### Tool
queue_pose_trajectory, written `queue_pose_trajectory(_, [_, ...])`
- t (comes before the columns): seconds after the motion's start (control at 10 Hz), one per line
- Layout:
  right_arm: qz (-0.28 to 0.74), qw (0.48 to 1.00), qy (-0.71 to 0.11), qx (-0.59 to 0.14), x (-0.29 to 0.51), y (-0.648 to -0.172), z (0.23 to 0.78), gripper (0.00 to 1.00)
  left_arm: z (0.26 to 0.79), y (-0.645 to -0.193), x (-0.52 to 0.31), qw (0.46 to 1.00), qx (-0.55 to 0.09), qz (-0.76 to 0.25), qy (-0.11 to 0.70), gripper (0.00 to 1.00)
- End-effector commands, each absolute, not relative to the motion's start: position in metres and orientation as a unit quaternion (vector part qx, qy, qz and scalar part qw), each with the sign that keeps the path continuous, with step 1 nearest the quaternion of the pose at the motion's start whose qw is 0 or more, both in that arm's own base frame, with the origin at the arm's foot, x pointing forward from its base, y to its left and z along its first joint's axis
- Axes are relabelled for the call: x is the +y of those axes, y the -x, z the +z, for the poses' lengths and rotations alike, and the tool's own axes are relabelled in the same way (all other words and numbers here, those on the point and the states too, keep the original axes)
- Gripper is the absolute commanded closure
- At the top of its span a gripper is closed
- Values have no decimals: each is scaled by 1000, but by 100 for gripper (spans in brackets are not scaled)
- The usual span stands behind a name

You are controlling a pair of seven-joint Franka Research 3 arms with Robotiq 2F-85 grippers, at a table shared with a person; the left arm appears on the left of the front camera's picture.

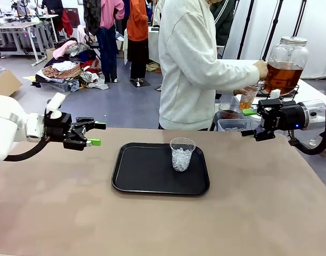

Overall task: Pour the drink into the iced cup.
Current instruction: Pick up the iced cup indicated by the human and present it to them.

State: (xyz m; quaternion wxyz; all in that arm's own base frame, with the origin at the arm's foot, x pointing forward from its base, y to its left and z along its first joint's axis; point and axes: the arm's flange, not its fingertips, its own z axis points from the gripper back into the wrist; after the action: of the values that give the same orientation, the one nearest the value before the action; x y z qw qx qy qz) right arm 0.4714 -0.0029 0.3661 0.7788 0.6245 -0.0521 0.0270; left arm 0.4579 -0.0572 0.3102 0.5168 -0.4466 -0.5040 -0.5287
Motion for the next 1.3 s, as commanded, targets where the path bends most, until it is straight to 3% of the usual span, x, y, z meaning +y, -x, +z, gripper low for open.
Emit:
queue_pose_trajectory(0.0, [26, 779, -624, -54, -3, -471, 367, 0, 311, -458, -58, 515, -505, -531, 446, 0])
queue_pose_trajectory(1.2, [26, 779, -624, -54, -3, -471, 367, 0, 311, -458, -58, 515, -505, -531, 446, 0])
